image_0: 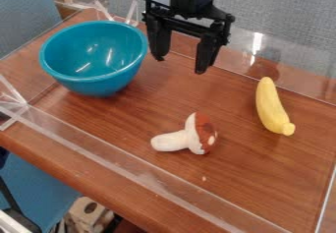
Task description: Put the mushroom in the blue bowl
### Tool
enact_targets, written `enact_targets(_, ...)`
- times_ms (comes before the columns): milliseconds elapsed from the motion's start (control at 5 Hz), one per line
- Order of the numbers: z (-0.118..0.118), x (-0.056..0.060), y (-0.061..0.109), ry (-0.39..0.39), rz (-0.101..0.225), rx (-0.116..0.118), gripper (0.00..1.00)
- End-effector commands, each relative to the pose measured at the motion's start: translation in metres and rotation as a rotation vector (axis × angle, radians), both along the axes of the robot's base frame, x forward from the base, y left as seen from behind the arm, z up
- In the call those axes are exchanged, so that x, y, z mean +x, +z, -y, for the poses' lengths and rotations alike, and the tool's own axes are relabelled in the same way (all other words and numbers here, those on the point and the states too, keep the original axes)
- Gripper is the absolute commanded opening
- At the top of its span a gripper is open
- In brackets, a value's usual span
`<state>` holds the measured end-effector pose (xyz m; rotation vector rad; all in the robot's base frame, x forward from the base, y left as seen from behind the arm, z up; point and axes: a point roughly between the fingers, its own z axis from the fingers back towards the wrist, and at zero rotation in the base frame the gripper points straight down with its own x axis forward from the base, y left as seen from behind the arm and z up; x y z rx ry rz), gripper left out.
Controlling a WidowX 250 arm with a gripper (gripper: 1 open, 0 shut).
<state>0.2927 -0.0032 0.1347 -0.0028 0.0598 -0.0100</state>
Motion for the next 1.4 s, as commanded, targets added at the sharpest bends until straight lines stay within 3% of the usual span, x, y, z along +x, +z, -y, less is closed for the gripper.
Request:
enact_targets(0, -0.008, -0.003, -0.015, -0.078, -0.019, 0.003, 1.0)
enact_targets(400, 0.014, -0.013, -0.038, -0.157, -0.021, 0.02, 1.0)
enact_targets(800, 0.029, -0.009, -0.073, -0.207, -0.02, 0.03, 1.0)
enact_targets(1200, 0.038, -0.005, -0.092, -0.272, -0.017, 0.034, 1.0)
